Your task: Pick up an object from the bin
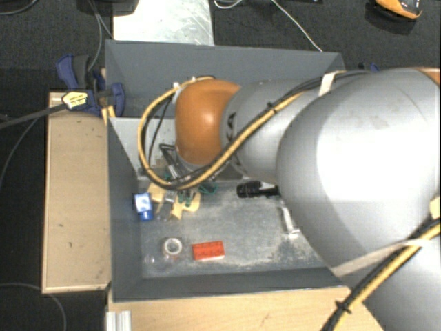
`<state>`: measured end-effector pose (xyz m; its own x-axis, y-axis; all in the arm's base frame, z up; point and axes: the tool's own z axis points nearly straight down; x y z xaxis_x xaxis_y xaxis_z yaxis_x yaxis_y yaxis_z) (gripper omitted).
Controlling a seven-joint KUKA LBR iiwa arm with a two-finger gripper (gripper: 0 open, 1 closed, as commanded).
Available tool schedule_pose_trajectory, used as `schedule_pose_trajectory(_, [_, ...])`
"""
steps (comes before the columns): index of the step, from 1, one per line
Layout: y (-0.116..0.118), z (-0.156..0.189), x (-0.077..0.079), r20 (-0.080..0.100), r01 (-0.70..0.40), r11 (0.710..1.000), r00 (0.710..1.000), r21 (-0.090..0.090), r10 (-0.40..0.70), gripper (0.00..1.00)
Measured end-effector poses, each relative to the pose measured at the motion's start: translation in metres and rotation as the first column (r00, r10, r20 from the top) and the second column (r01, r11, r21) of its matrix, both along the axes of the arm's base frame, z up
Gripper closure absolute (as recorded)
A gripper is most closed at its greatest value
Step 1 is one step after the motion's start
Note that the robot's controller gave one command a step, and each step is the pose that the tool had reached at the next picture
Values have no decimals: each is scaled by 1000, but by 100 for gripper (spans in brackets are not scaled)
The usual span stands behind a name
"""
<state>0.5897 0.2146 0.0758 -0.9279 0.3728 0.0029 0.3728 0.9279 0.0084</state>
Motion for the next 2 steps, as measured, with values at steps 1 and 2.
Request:
schedule_pose_trajectory(1, [-2, 27, 0, 1, 0, 1000, 1000, -4, 0, 100])
schedule_pose_trajectory(2, [-2, 44, 2, 9, 1, 1000, 1000, -1, -1, 100])
